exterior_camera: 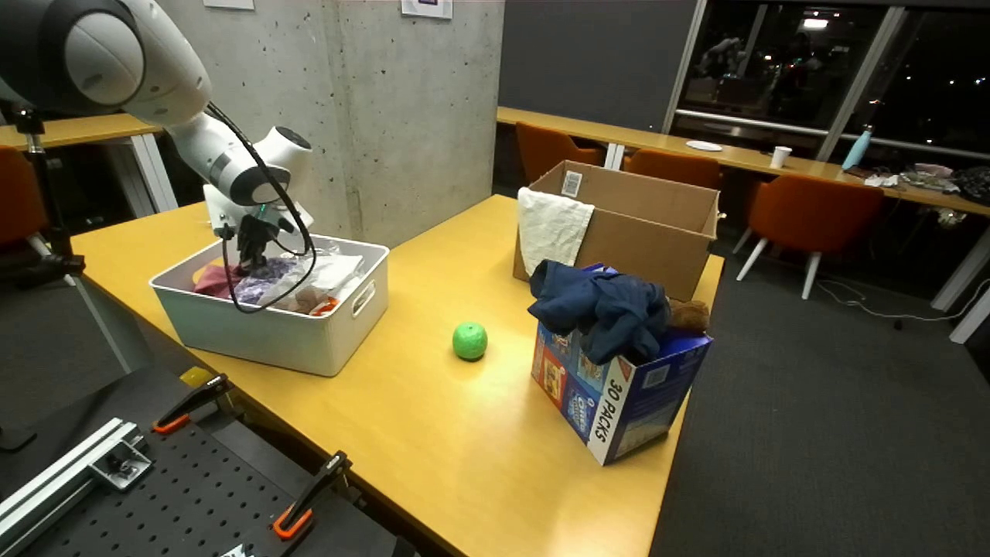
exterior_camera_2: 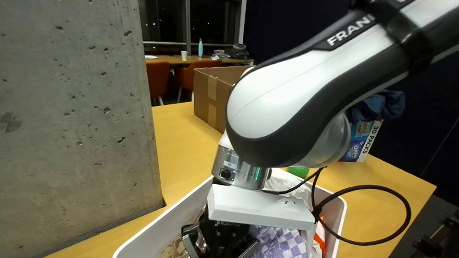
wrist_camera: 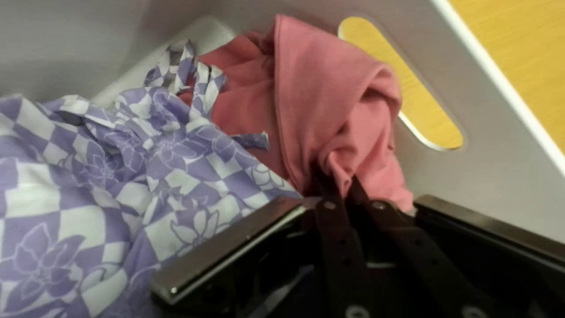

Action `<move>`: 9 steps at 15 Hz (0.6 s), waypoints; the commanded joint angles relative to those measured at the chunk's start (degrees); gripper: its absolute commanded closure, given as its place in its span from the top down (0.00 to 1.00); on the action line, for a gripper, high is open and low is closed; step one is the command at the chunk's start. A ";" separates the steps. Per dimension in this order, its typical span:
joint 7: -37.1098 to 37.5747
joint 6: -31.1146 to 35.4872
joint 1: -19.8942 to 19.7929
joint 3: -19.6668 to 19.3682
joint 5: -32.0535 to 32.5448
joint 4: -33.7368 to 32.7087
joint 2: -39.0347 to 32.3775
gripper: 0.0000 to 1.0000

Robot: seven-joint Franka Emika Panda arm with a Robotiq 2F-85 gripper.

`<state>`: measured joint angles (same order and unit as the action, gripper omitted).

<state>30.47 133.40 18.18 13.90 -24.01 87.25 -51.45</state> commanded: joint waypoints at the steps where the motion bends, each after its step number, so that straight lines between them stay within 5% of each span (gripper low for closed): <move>1: 1.20 7.69 -0.36 -1.76 -1.43 13.77 11.78 0.02; 9: 0.17 17.86 -4.05 -6.25 -0.24 29.68 27.08 0.02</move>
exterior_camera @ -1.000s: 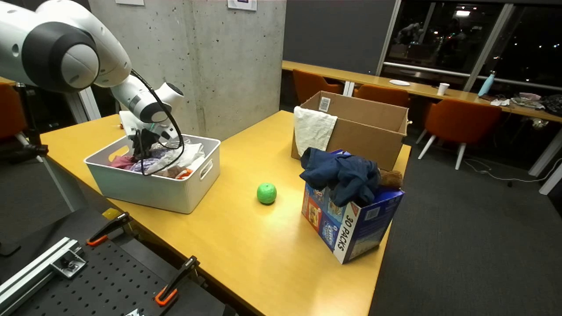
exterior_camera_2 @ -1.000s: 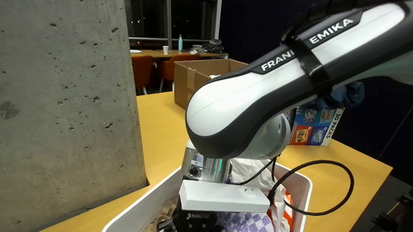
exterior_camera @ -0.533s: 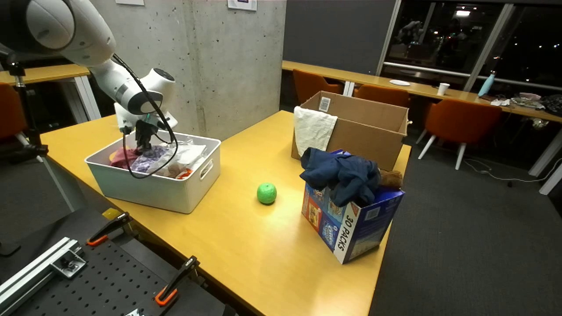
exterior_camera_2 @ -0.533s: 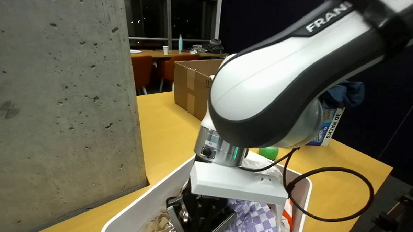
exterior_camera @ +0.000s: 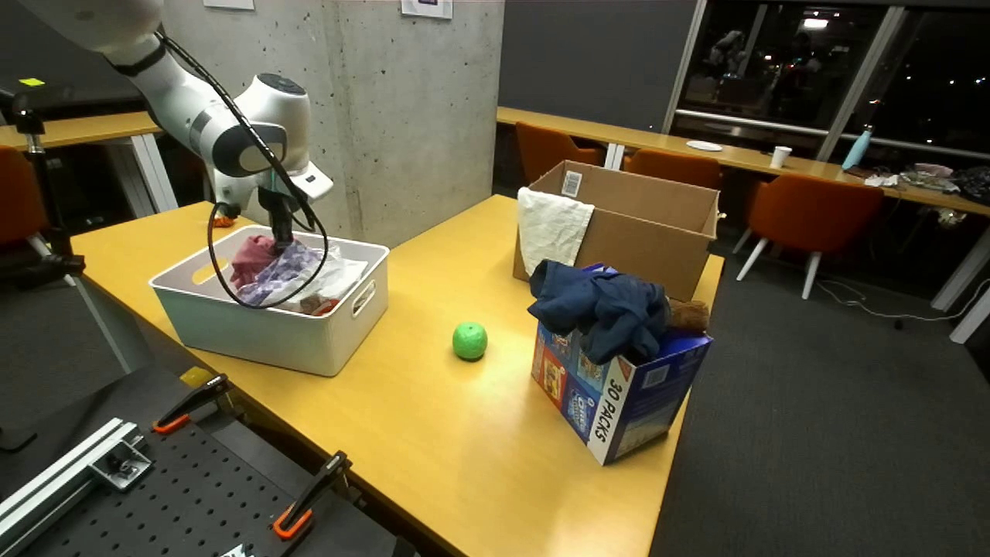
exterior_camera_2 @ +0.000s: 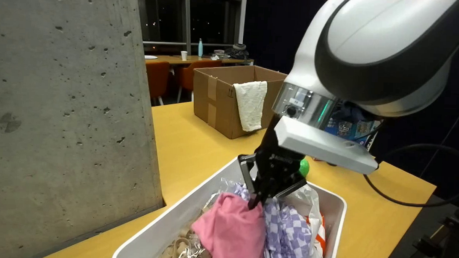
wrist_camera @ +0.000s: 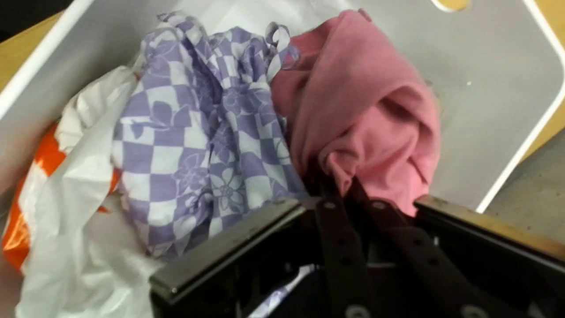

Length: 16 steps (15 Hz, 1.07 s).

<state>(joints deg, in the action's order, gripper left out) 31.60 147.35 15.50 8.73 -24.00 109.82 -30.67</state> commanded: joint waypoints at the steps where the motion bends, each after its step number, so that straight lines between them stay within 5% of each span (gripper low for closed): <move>1: -1.47 5.51 -2.07 -1.29 -0.37 8.95 7.79 0.02; 6: -10.71 8.65 -4.91 1.00 0.18 13.40 13.93 0.02; 16: -19.14 14.60 -3.68 4.88 -1.65 25.88 29.19 0.02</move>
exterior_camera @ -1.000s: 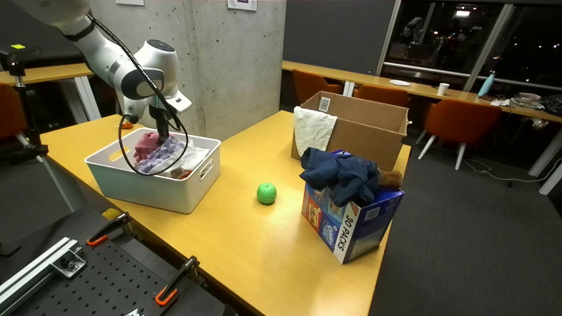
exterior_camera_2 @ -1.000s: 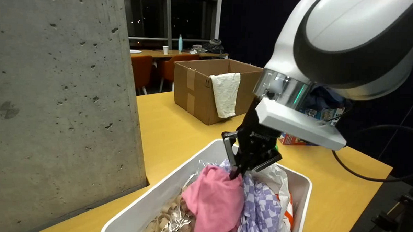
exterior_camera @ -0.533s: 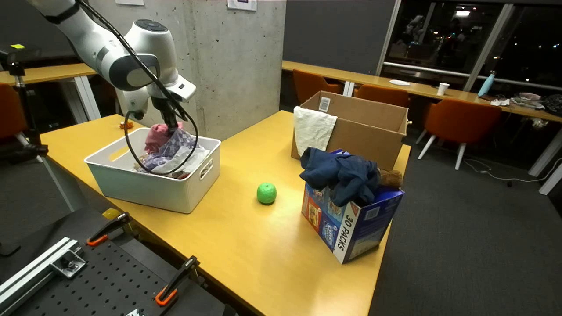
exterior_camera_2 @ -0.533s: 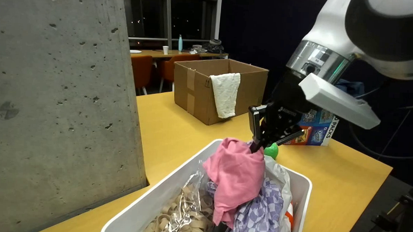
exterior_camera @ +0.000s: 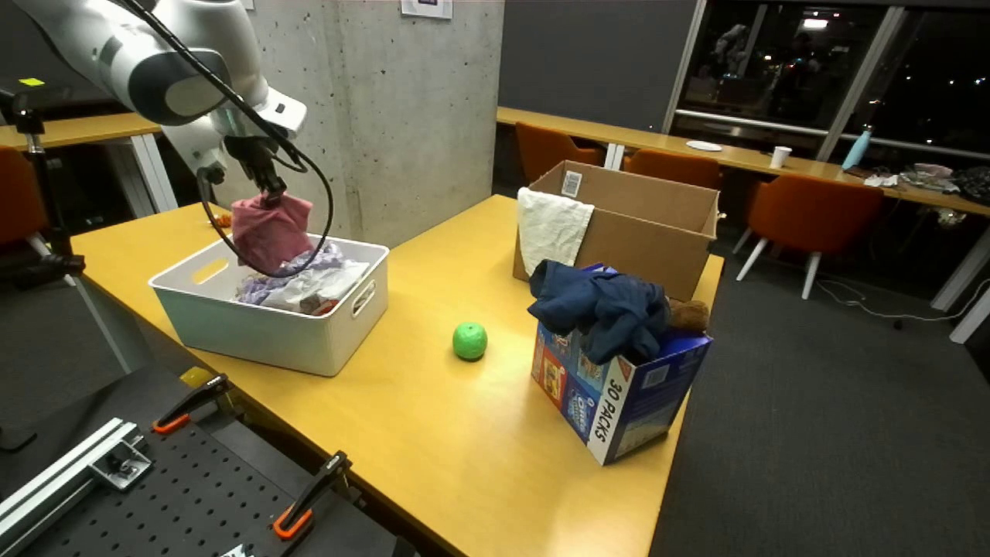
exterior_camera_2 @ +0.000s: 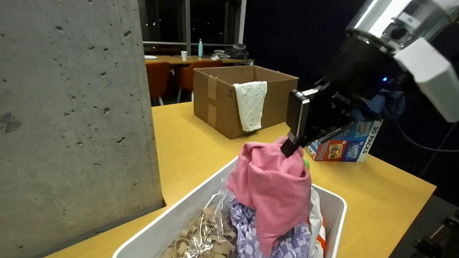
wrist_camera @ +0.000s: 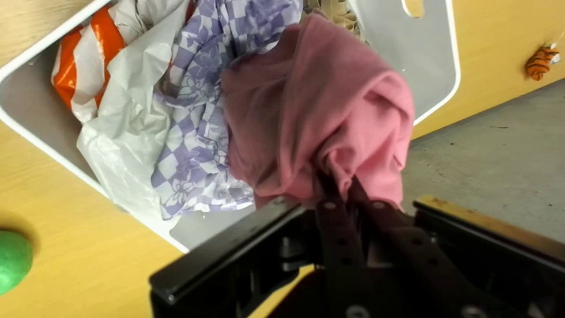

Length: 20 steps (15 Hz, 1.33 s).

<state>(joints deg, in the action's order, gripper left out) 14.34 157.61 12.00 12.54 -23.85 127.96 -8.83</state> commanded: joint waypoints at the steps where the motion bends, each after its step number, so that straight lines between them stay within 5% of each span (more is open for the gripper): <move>1: -2.36 5.53 -0.31 1.20 -2.67 10.03 9.68 0.02; 10: -14.77 3.73 -1.91 -7.47 -11.61 17.33 23.95 0.02; 20: -39.78 1.96 -0.92 -24.00 -34.13 24.85 23.49 0.02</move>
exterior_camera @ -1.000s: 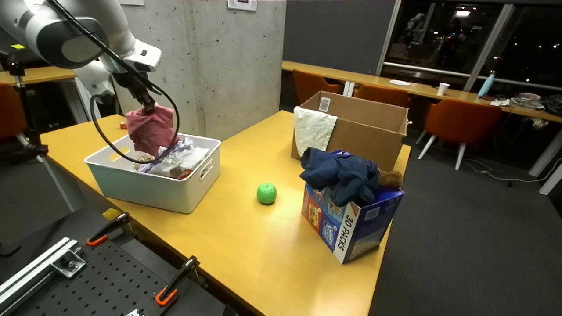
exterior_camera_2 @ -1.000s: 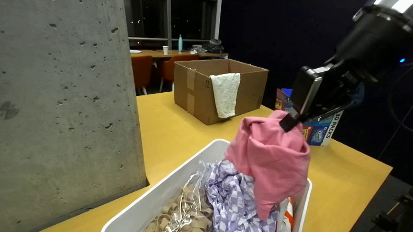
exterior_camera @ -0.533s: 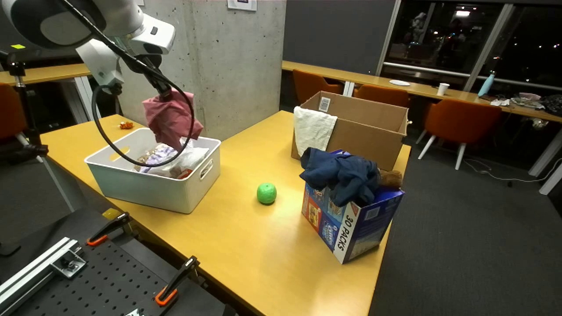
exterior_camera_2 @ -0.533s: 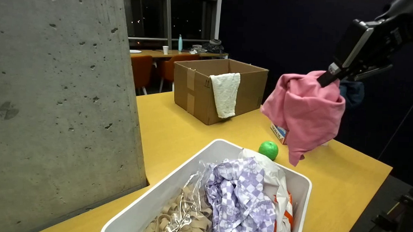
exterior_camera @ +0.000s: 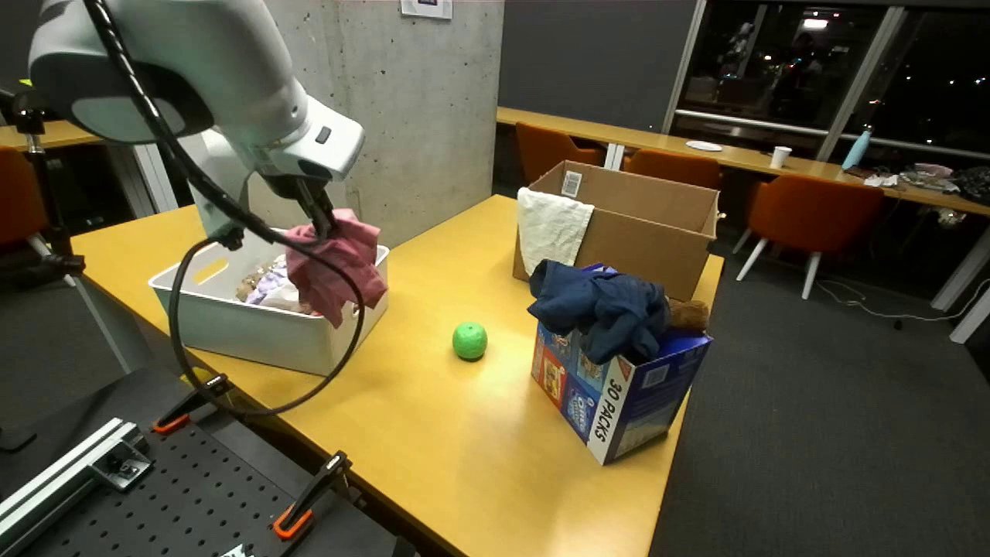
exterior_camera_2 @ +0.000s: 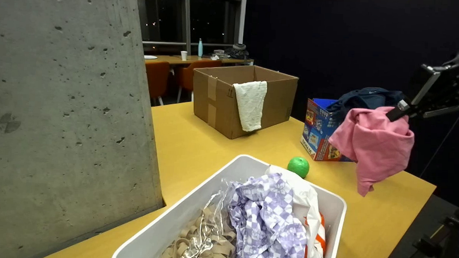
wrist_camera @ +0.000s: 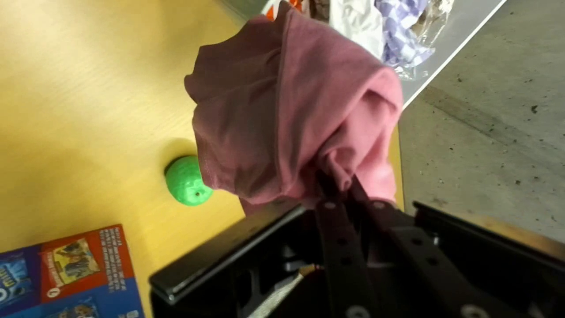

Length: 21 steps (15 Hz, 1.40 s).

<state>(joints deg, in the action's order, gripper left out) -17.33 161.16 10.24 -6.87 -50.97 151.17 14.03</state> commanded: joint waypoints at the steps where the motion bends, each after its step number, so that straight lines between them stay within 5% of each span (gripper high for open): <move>1: -11.01 -2.45 0.62 -6.19 -9.32 1.45 -0.55 0.02; 6: -22.28 -10.02 0.04 -12.69 -17.14 -5.16 -11.23 0.02; 10: -21.69 -19.16 -0.55 -13.80 -17.54 -16.39 -25.08 0.02; 11: -19.68 -20.16 -6.60 -7.73 -15.84 -18.34 -27.07 0.02; 14: -8.40 -17.20 -7.75 -3.75 -9.92 -21.62 -31.92 0.02; 15: -4.29 -15.19 -3.29 -6.64 -9.46 -21.62 -32.90 0.02; 16: 0.40 -12.86 -6.03 -2.59 -6.66 -21.09 -32.60 0.02; 17: 4.07 -11.55 -1.24 -5.63 -6.32 -20.37 -32.72 0.02; 21: 21.19 -7.73 4.43 -7.07 1.23 -17.96 -31.86 0.02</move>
<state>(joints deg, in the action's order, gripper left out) -6.94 151.51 10.80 -12.00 -55.22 131.39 -19.45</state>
